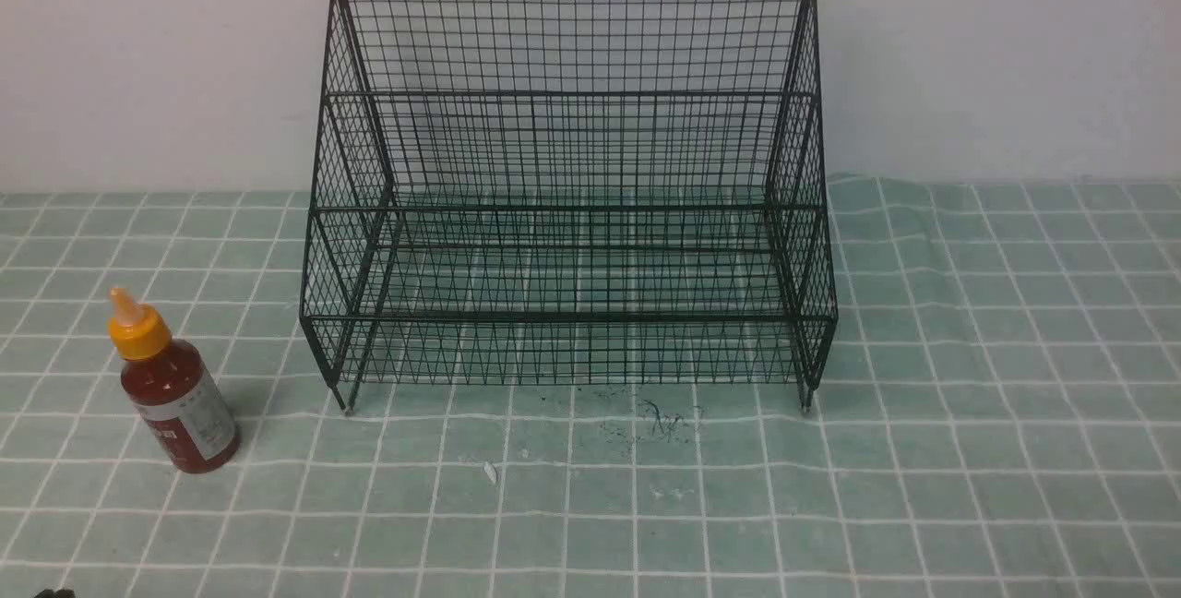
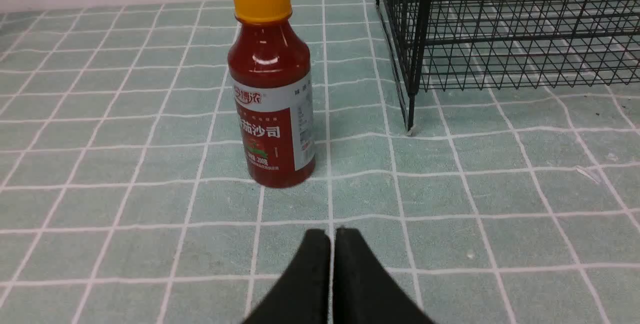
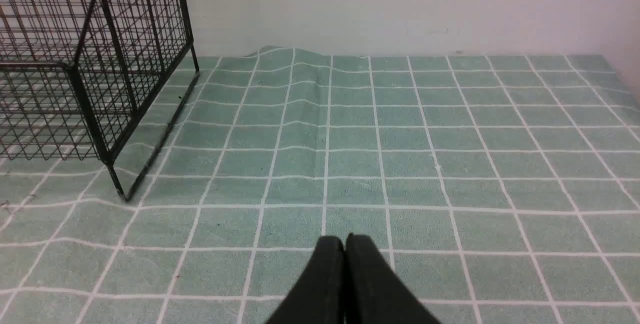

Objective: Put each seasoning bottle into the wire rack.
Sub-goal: Use the left arm to grab the condiment bottle closest to it

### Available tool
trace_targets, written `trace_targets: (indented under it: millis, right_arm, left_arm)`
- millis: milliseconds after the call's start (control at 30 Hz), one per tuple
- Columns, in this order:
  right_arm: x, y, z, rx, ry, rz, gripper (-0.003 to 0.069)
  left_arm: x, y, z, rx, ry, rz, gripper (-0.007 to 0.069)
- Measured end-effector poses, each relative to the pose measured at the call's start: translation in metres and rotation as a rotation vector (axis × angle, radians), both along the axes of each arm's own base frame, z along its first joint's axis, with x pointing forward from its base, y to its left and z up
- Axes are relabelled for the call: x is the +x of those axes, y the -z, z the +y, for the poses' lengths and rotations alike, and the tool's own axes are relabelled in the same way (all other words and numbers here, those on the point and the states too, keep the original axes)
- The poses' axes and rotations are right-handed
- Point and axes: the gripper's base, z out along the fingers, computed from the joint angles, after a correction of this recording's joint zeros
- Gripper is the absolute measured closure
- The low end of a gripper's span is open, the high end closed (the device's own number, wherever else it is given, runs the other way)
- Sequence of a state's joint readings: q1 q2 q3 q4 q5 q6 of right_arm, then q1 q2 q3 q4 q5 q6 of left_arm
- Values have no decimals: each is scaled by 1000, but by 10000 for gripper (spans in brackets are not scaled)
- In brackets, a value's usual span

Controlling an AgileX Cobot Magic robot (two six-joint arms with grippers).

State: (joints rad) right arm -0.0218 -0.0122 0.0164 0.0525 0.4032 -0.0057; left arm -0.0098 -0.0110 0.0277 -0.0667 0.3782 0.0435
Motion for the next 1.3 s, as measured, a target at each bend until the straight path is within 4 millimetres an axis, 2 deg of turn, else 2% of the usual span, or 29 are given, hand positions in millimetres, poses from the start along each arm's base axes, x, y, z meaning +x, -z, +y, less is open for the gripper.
trace_targets:
  millis: [833, 1033, 1200, 1300]
  right_arm:
    - [0, 0, 0, -3, -1, 0, 673]
    - [0, 0, 0, -4, -1, 0, 673]
    - [0, 0, 0, -4, -1, 0, 673]
    - [0, 0, 0, -4, -1, 0, 673]
  left_arm:
    - [0, 0, 0, 12, 1, -5, 631]
    - [4, -20, -2, -304, -38, -209, 631]
    - [4, -38, 4, -444, -89, -417, 631]
    - [-4, -64, 16, -510, -158, -719, 631]
